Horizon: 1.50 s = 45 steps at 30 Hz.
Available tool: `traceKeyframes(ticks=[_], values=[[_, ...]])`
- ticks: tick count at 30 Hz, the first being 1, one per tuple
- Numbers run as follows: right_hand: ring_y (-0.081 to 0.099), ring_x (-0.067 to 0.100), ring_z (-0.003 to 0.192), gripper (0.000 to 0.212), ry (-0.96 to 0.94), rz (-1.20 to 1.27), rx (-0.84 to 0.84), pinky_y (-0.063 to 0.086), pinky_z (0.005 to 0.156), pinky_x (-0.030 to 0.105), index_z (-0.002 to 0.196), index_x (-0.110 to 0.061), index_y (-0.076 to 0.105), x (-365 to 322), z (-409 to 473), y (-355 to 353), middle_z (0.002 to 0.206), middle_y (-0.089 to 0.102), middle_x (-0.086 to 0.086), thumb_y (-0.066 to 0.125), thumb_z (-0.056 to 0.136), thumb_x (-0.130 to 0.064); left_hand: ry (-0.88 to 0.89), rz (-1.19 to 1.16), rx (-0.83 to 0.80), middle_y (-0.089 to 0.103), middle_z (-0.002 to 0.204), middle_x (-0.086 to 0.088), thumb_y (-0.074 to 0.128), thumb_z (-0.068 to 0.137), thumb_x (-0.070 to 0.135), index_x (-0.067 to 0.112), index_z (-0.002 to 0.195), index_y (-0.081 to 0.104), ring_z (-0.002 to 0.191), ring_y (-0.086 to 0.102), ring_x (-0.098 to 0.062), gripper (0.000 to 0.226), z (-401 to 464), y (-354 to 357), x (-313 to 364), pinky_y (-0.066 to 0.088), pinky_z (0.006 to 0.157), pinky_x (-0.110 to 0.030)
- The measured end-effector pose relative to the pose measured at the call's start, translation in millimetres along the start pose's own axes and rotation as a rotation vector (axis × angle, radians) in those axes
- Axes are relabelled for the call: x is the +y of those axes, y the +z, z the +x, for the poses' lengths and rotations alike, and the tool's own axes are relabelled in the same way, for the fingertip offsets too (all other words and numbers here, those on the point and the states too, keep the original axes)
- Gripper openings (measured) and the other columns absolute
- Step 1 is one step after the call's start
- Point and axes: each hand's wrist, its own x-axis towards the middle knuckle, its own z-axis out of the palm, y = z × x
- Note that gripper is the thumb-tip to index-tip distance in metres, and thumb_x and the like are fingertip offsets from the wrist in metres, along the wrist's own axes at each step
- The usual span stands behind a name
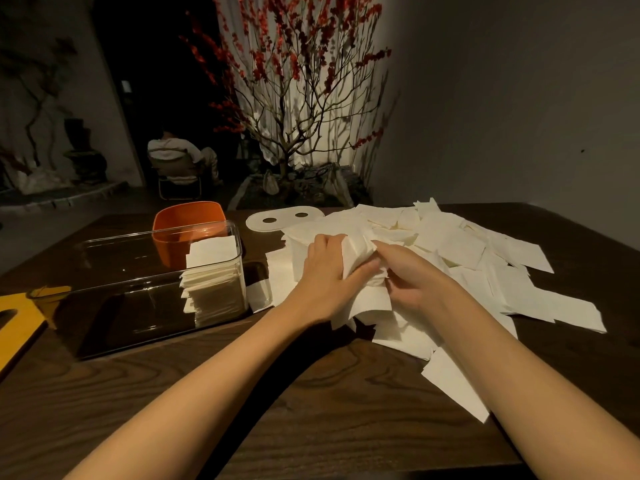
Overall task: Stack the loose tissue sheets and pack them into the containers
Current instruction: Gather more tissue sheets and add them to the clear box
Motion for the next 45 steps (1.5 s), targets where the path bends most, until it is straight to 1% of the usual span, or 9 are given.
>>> traceKeyframes(ticks=[5, 8, 11, 17, 21, 26, 29, 40, 45], values=[[0.066, 0.021, 0.093, 0.016, 0.048, 0.115, -0.025, 0.053, 0.084, 0.032, 0.097, -0.013, 0.064, -10, -11, -1, 0.093, 0.073, 0.008, 0.065, 0.089, -0.026, -0.012, -0.126, -0.091, 0.036, 0.127, 0.007, 0.070, 0.078, 0.055, 0.031, 0.135, 0.033, 0.121, 0.036, -0.010, 0.072, 4, 0, 2, 0.036, 0.102, -0.032], [0.066, 0.023, 0.092, 0.019, 0.041, 0.142, -0.100, 0.055, 0.084, 0.034, 0.102, -0.010, 0.067, -13, -17, -5, 0.085, 0.074, 0.009, 0.067, 0.086, -0.022, 0.020, -0.290, -0.019, 0.058, 0.109, -0.008, 0.072, 0.077, 0.043, 0.023, 0.113, 0.055, 0.101, 0.059, -0.022, 0.044, 7, 2, 1, 0.054, 0.085, -0.045], [0.063, 0.019, 0.080, 0.011, 0.046, -0.015, -0.140, 0.052, 0.075, 0.032, 0.089, -0.014, 0.066, -11, -21, -5, 0.077, 0.072, 0.007, 0.066, 0.085, -0.025, -0.066, -0.469, 0.024, 0.064, 0.106, -0.019, 0.064, 0.090, 0.028, 0.007, 0.110, 0.061, 0.092, 0.063, -0.015, 0.030, 8, -3, 1, 0.053, 0.081, -0.030], [0.061, 0.011, 0.101, 0.018, -0.017, -0.183, -0.201, 0.054, 0.074, 0.017, 0.105, -0.019, 0.065, 1, -8, 1, 0.107, 0.069, 0.001, 0.067, 0.087, -0.014, -0.248, -0.677, -0.034, 0.065, 0.108, 0.017, 0.052, 0.097, 0.036, 0.035, 0.104, 0.061, 0.106, 0.060, 0.002, 0.011, 6, -8, 3, 0.045, 0.079, -0.012], [0.054, 0.021, 0.119, 0.052, -0.010, -0.301, -0.081, 0.039, 0.107, 0.041, 0.118, -0.018, 0.061, 9, 3, 3, 0.117, 0.066, 0.002, 0.080, 0.071, -0.030, -0.343, -0.836, -0.079, 0.058, 0.131, 0.005, 0.043, 0.097, 0.048, 0.029, 0.111, 0.066, 0.124, 0.050, -0.009, 0.033, 3, -11, 5, 0.038, 0.102, -0.027], [0.055, 0.023, 0.111, 0.012, -0.055, -0.318, 0.052, 0.045, 0.099, 0.038, 0.094, -0.023, 0.069, 8, 7, 2, 0.116, 0.064, 0.005, 0.068, 0.086, -0.014, -0.545, -1.294, -0.131, 0.073, 0.104, -0.010, 0.054, 0.092, 0.046, 0.016, 0.083, 0.081, 0.101, 0.067, -0.025, 0.041, 0, -19, 9, 0.045, 0.102, -0.042], [0.061, 0.020, 0.097, 0.012, -0.064, -0.262, 0.089, 0.052, 0.082, 0.031, 0.092, -0.015, 0.071, 5, 6, 1, 0.106, 0.067, 0.007, 0.065, 0.088, -0.006, -0.632, -1.467, -0.102, 0.067, 0.115, -0.017, 0.061, 0.086, 0.043, 0.007, 0.107, 0.073, 0.112, 0.061, -0.032, 0.043, 1, -20, 7, 0.040, 0.107, -0.046], [0.062, 0.018, 0.078, 0.028, -0.052, -0.360, 0.088, 0.046, 0.057, 0.024, 0.099, -0.021, 0.066, -4, -1, -2, 0.095, 0.067, 0.004, 0.045, 0.094, -0.004, -0.626, -1.310, -0.057, 0.070, 0.070, -0.010, 0.056, 0.091, 0.029, 0.013, 0.097, 0.061, 0.078, 0.063, -0.025, 0.018, -2, -23, 10, 0.048, 0.079, -0.038], [0.060, 0.020, 0.097, 0.035, -0.111, -0.436, 0.061, 0.044, 0.089, 0.033, 0.087, -0.023, 0.065, -4, -8, 3, 0.102, 0.066, 0.002, 0.037, 0.099, -0.041, -0.514, -1.008, -0.135, 0.070, 0.082, -0.007, 0.056, 0.093, 0.029, 0.016, 0.096, 0.063, 0.074, 0.066, -0.019, 0.016, -1, -16, 13, 0.053, 0.068, -0.029]])
